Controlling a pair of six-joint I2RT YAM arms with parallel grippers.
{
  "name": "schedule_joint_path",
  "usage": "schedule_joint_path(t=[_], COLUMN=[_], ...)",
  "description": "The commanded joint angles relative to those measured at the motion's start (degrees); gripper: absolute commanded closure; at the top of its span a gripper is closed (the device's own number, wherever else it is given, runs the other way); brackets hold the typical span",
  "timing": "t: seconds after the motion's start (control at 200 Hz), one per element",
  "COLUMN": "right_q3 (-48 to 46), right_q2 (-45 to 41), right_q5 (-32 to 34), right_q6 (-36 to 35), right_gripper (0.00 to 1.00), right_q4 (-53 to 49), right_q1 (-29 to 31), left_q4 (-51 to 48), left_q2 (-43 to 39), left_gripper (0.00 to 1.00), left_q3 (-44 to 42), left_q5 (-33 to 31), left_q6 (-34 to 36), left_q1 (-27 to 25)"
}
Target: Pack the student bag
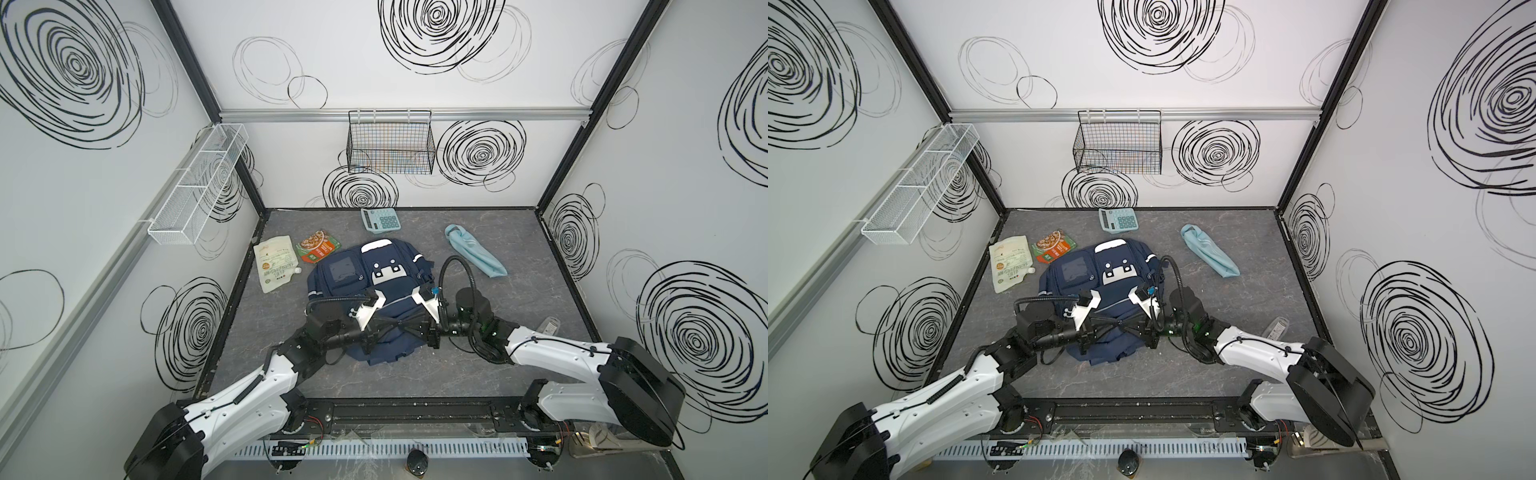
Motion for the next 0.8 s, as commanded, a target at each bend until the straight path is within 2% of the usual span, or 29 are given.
schedule_joint_path(t=[0.0,0.12,0.175,0.255,0.28,0.44,0.54,0.585,0.7,0.795], right_q3=[3.64,5.83,6.61,8.44,8.84,10.36,12.15,13.24,16.25,18.50], right_q2=[-1.66,-3.47,-4.07,-5.00,-5.32,-7.00,-6.91,-6.47,-4.88,-3.49], right_q5=[2.84,7.10,9.06,10.60,10.73,9.86,10.36,10.32,9.74,8.52], right_q6=[-2.39,-5.64,-6.80,-7.92,-7.99,-8.68,-9.44,-9.94,-10.60,-10.62], right_gripper=[0.92,0.98,1.00,1.00,1.00,1.00,1.00,1.00,1.00,1.00], right_q4=[-1.39,-8.66,-11.60,-17.38,-18.65,-23.43,-26.26,-27.74,-31.52,-34.43], right_q1=[0.21,0.30,0.25,0.38,0.41,1.15,2.00,2.23,3.12,3.74], left_q4=[7.29,3.42,-0.41,-6.84,-8.68,-17.25,-17.62,-17.93,-18.68,-18.21], left_q2=[-0.41,-0.93,-1.99,-3.83,-4.22,-5.10,-4.86,-4.55,-3.04,-1.76], left_gripper=[1.00,0.98,0.73,0.53,0.51,0.51,0.53,0.50,0.46,0.47], left_q3=[1.17,2.17,3.02,4.21,4.62,5.90,5.20,5.06,5.37,5.56], left_q5=[0.43,-1.30,-2.71,-4.40,-5.00,-5.53,-3.22,-2.68,-3.01,-3.40], left_q6=[0.11,2.35,4.92,10.17,11.59,16.83,17.66,18.53,19.82,19.63], left_q1=[0.12,0.04,-0.05,-0.56,-0.59,-0.45,-0.40,-0.47,-0.55,-0.69])
